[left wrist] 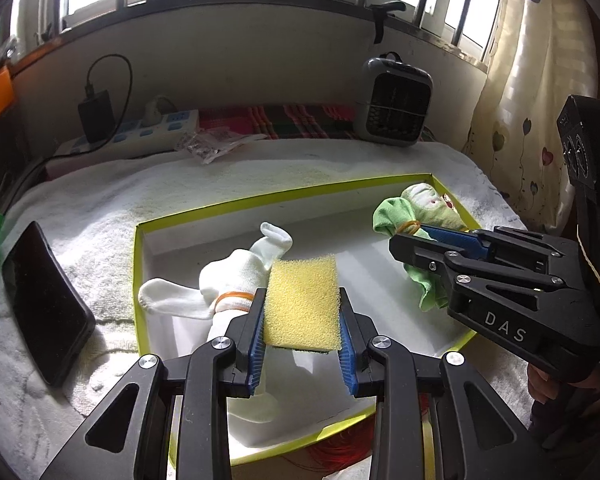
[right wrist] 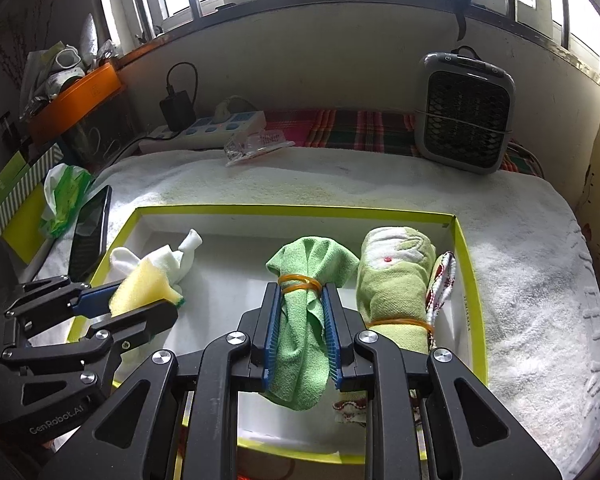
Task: Organize soft objects
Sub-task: 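Carry the sponge with the left tool while the right tool carries the green cloth into the box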
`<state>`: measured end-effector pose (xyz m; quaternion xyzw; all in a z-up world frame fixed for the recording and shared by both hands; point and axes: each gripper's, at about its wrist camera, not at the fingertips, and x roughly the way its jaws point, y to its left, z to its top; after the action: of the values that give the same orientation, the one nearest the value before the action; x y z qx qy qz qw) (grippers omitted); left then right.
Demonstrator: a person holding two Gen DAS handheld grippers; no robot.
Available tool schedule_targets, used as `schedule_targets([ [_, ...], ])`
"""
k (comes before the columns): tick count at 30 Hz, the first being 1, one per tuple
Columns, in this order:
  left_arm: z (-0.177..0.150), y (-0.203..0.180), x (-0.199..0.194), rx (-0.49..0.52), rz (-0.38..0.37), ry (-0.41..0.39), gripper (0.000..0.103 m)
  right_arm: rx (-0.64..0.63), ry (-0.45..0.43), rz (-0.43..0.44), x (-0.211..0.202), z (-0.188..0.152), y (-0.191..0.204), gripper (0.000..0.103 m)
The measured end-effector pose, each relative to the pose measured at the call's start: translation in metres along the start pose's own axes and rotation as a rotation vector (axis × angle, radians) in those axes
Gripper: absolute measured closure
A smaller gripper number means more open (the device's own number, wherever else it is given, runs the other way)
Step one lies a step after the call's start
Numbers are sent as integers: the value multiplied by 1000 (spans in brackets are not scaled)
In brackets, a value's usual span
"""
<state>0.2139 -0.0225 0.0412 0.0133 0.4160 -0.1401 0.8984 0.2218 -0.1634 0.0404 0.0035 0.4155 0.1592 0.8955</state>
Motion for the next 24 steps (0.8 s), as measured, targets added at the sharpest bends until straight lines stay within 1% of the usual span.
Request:
schedule_targets([
  [2,0,-1,2,20,30,-5,74,-8,6,-2,5,0,1,81],
  [5,2,1,7,12,30,2,74,-18,13,-19,10,1,0,81],
  [8,2,1,11,32,69,1,74,-30,13,-43,13,2,0,81],
  [10,2,1,13,38,77,0,74,-41,11,-56,14,2,0,81],
  [12,2,-1,14,62,123,-5,74,-49,8,-71,15,2,1,81],
  [13,1,-1,15,66,135,-5,74,-53,6,-80,15,2,1,81],
  [15,1,1,17,64,132,-5,73,-60,3,-92,16,2,2,81],
  [18,0,-2,20,91,175,-2,73,-83,-1,-122,17,1,5,81],
  [21,0,-1,21,81,150,5,73,-102,-3,-136,18,0,8,81],
  [24,0,-1,22,86,161,12,73,-107,-5,-144,19,0,8,81],
])
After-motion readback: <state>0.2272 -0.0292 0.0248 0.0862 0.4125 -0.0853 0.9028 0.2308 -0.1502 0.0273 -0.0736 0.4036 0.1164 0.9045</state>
